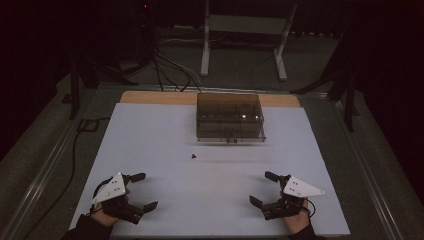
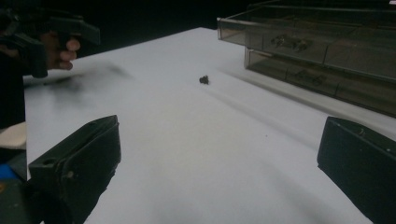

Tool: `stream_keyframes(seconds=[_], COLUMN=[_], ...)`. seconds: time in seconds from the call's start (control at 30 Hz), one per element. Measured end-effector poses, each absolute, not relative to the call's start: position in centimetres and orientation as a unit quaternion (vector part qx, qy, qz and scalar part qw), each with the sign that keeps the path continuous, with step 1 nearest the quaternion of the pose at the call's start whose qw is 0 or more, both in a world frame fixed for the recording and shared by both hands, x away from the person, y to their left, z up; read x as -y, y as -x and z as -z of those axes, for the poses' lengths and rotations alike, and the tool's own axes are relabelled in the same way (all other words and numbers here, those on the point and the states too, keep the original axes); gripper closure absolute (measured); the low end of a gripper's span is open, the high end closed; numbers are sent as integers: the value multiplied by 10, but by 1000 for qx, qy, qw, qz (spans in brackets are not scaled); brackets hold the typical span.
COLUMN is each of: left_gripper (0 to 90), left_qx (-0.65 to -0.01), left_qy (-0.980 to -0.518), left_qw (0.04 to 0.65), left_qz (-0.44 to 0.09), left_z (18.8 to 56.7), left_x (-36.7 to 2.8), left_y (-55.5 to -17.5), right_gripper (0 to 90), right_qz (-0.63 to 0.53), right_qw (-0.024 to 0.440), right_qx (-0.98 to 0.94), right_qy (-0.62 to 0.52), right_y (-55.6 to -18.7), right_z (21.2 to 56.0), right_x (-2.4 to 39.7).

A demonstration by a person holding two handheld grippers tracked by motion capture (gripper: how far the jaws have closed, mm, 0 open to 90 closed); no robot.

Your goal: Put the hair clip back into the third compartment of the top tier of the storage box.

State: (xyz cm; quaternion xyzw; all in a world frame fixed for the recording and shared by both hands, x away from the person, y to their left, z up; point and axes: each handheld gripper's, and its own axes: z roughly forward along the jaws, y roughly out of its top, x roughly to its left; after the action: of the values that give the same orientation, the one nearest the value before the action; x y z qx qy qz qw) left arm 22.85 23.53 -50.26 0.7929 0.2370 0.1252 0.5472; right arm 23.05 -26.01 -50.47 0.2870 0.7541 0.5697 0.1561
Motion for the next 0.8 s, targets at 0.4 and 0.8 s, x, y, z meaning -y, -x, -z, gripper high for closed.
stream_keyframes(seconds=[0.4, 0.8], left_gripper=[4, 5], left_qx=[-230, -211], left_qy=[-799, -807], left_qw=[541, 542], left_qz=[-128, -101], left_z=[503, 496], left_x=[-233, -219], left_y=[-227, -226], right_gripper=[0, 0], right_qz=[-568, -574], right_qw=[156, 154], right_qx=[-755, -753], right_qy=[-286, -282], right_y=[-230, -230], right_z=[504, 502], right_x=[257, 255])
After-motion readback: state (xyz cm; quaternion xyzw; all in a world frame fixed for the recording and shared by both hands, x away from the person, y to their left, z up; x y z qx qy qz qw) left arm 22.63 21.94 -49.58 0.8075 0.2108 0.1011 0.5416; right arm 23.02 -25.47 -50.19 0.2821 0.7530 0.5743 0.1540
